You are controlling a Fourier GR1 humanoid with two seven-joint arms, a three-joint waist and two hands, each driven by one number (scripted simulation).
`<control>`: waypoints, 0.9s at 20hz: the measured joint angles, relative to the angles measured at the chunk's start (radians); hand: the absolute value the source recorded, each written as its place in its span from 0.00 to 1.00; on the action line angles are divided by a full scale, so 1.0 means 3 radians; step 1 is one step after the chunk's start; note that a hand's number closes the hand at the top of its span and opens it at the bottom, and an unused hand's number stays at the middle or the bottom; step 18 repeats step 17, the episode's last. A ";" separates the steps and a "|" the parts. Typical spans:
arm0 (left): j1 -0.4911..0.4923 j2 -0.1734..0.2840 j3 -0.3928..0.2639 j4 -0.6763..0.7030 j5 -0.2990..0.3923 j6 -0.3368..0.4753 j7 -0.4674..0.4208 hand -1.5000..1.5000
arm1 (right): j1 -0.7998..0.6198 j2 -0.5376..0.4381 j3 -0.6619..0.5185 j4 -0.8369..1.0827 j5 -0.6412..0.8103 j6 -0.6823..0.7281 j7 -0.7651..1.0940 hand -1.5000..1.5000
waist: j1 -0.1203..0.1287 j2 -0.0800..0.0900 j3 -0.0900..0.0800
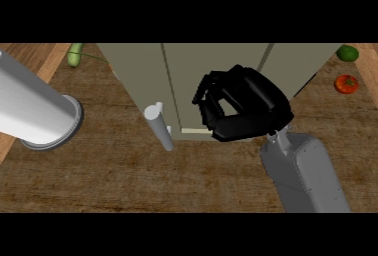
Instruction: Pick up the bottled water, place it into the cabinet and close the cabinet
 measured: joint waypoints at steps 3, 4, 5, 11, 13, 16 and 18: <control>0.0120 -0.0022 0.0164 -0.0002 0.0102 -0.0105 0.0040 0.00 | -0.0243 -0.0018 -0.0095 0.0357 -0.0062 0.0173 -0.0079 1.00 | -0.0038 -0.0020 0.0009; 0.0129 -0.0028 0.0216 0.0011 0.0155 -0.0138 0.0058 0.00 | -0.0295 -0.0007 -0.0107 0.0425 -0.0088 0.0200 -0.0066 1.00 | -0.0059 -0.0025 0.0018; 0.0164 -0.0049 0.0242 -0.0004 0.0168 -0.0165 0.0073 0.00 | -0.0335 -0.0028 -0.0125 0.0498 -0.0129 0.0284 -0.0068 1.00 | -0.0066 -0.0036 0.0020; 0.0249 -0.0100 0.0404 0.0006 0.0270 -0.0337 0.0190 0.00 | -0.0476 -0.0041 -0.0083 0.0774 -0.0135 0.0347 -0.0233 1.00 | -0.0115 -0.0087 0.0059; 0.0264 -0.0115 0.0429 -0.0009 0.0313 -0.0375 0.0236 0.00 | -0.0502 -0.0068 -0.0051 0.0808 -0.0220 0.0348 -0.0242 1.00 | -0.0123 -0.0090 0.0071; 0.0276 -0.0147 0.0462 -0.0021 0.0336 -0.0410 0.0296 0.00 | -0.0528 -0.0078 -0.0068 0.0864 -0.0333 0.0445 -0.0261 1.00 | -0.0134 -0.0094 0.0083; 0.0279 -0.0153 0.0470 -0.0025 0.0344 -0.0419 0.0317 0.00 | -0.0538 -0.0092 -0.0049 0.0871 -0.0353 0.0421 -0.0268 1.00 | -0.0134 -0.0095 0.0090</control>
